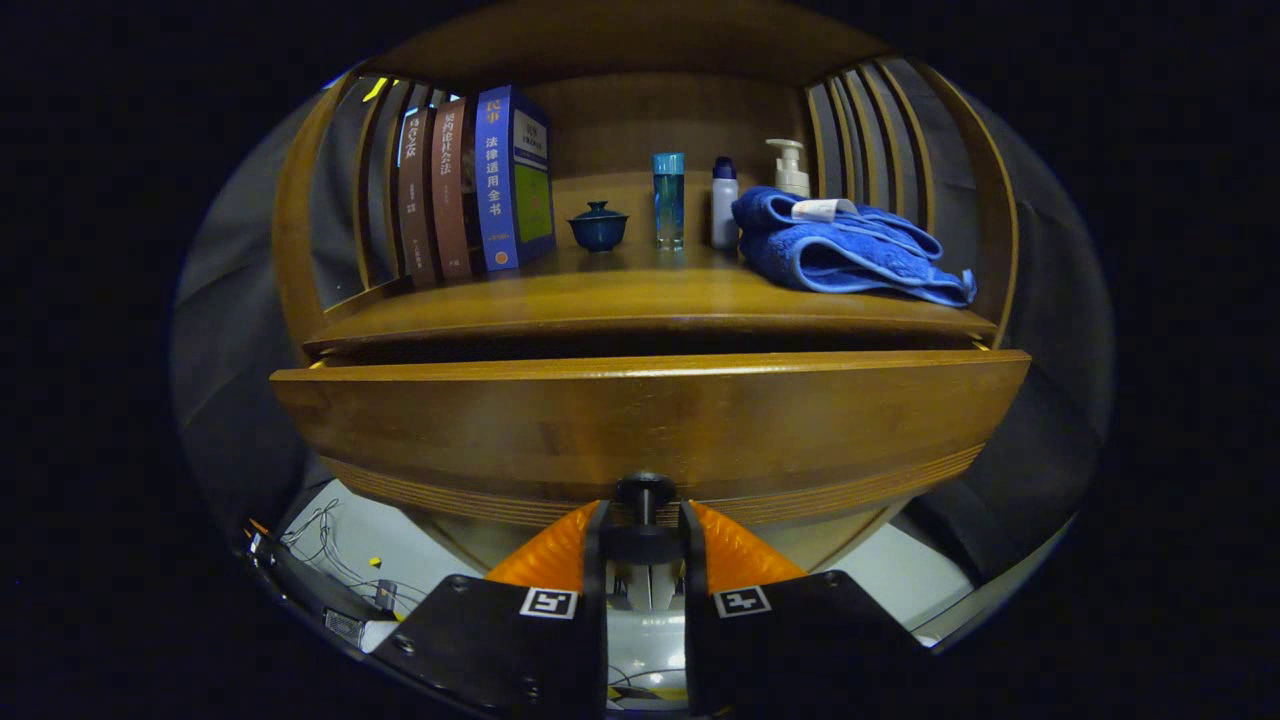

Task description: Pull open the drawer, take out the items inside it, and place them on the countertop above the cabinet.

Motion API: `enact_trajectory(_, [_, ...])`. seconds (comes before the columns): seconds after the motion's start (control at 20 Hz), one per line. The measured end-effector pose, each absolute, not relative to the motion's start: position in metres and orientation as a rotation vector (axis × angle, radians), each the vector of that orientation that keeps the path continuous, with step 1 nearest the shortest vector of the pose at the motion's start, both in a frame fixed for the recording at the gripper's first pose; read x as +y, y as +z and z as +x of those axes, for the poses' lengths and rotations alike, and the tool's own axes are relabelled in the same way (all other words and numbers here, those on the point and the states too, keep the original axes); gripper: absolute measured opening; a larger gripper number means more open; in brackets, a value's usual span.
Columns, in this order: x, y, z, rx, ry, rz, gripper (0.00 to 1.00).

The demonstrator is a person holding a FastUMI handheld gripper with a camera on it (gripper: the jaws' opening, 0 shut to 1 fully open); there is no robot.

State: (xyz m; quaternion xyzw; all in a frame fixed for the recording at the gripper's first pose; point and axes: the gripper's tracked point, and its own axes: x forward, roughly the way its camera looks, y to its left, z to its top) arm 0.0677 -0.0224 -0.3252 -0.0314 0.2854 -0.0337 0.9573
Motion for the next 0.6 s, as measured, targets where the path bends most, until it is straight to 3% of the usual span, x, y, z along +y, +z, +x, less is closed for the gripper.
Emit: enact_trajectory(0.6, [-0.016, -0.317, -0.041, 0.643, -0.052, -0.044, 0.35])
